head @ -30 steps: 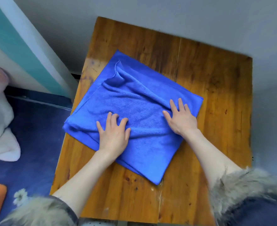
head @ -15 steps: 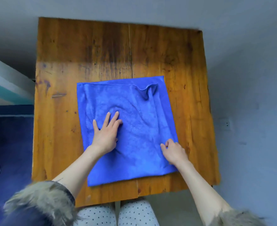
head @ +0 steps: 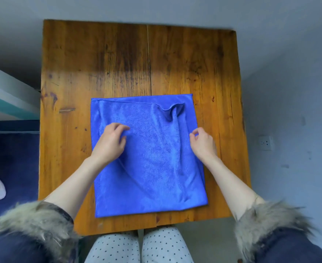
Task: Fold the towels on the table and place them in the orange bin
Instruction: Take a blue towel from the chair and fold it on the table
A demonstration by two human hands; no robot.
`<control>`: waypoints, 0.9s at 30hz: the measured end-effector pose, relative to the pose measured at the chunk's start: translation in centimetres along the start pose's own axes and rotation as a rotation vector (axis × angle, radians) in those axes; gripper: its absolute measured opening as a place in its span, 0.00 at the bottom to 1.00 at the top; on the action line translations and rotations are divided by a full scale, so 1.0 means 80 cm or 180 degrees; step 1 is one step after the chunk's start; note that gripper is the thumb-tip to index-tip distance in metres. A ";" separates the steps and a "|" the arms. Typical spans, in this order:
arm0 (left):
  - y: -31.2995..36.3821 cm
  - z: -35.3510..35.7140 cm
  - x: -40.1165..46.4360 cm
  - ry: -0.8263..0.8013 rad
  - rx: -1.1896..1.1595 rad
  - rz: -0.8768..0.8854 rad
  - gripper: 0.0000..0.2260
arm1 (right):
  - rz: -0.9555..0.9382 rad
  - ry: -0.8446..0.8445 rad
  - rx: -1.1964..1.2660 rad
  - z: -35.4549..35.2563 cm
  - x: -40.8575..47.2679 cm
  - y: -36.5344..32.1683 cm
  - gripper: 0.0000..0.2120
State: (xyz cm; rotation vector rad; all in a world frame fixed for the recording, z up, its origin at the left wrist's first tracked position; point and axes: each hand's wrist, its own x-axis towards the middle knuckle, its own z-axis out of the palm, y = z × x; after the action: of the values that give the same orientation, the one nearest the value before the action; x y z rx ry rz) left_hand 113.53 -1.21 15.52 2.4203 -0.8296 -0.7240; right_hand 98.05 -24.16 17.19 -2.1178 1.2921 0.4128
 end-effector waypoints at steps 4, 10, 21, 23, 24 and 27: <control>-0.015 -0.022 0.035 0.0855 0.0243 -0.0332 0.17 | -0.0469 0.0211 0.0437 -0.017 0.062 -0.033 0.16; -0.029 -0.039 0.080 0.1073 0.0357 -0.0921 0.21 | -0.1213 0.0050 -0.0552 -0.020 0.110 -0.065 0.13; -0.057 -0.065 0.079 0.0901 -0.0443 -0.1242 0.06 | -0.0768 0.0181 0.0284 -0.039 0.117 -0.051 0.11; -0.064 -0.072 0.073 0.0923 -0.0858 -0.1211 0.04 | -0.0745 -0.0090 0.0592 -0.048 0.116 -0.044 0.07; -0.067 -0.074 0.070 0.0910 -0.1100 -0.1168 0.03 | -0.0722 -0.0184 0.0681 -0.051 0.116 -0.039 0.04; -0.067 -0.080 0.057 0.0868 -0.1855 -0.1135 0.02 | -0.0537 -0.0243 0.1148 -0.057 0.116 -0.024 0.05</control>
State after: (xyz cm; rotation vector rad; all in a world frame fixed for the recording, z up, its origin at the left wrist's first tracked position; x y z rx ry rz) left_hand 122.74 1.20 15.71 2.0710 -0.0527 -0.6298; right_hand 103.89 -32.84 16.20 -1.8678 1.0452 0.1710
